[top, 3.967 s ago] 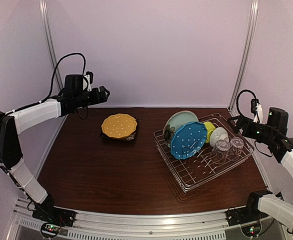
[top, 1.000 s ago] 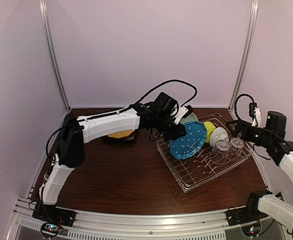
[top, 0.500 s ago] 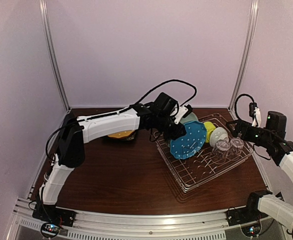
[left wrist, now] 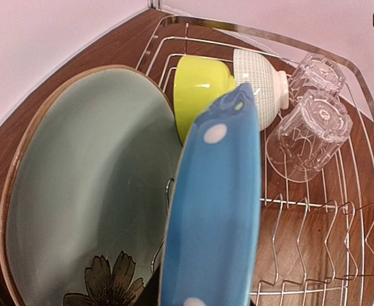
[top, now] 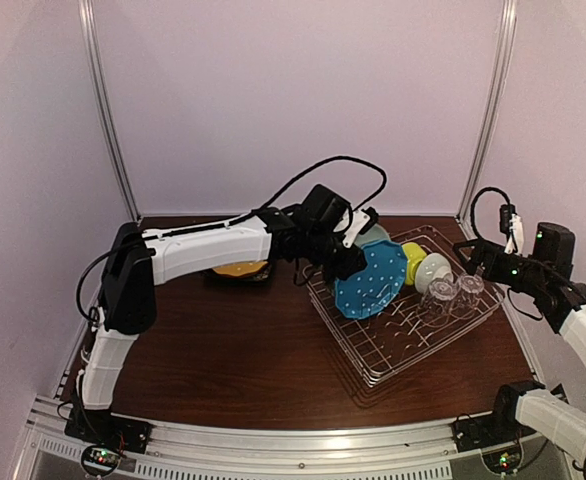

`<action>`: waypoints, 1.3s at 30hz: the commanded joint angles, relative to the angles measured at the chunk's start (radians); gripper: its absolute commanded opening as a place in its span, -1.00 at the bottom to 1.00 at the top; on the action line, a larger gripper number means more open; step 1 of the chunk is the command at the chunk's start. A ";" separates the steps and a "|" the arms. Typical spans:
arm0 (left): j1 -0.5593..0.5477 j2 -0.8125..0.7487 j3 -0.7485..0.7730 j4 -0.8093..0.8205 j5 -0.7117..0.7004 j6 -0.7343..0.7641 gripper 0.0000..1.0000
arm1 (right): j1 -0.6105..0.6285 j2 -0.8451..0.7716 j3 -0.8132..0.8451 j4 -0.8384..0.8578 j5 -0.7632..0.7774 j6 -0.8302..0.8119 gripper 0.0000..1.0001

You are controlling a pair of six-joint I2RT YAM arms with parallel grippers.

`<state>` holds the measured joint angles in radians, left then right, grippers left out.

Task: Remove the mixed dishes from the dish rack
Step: Grab the plate from the dish rack.

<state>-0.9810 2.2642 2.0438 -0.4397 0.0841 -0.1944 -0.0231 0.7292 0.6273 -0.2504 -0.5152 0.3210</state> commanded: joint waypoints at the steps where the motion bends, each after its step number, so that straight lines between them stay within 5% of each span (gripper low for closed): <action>1: 0.012 -0.135 0.018 0.181 -0.017 -0.087 -1.00 | -0.003 -0.014 -0.013 -0.006 0.024 0.000 0.99; 39: 0.034 -0.245 0.009 0.264 0.010 -0.026 -1.00 | -0.002 -0.020 -0.009 -0.013 0.027 -0.002 0.99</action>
<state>-0.9764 2.2097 2.0151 -0.4614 0.0643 -0.1925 -0.0231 0.7223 0.6273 -0.2508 -0.5148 0.3210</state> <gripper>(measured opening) 0.230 0.996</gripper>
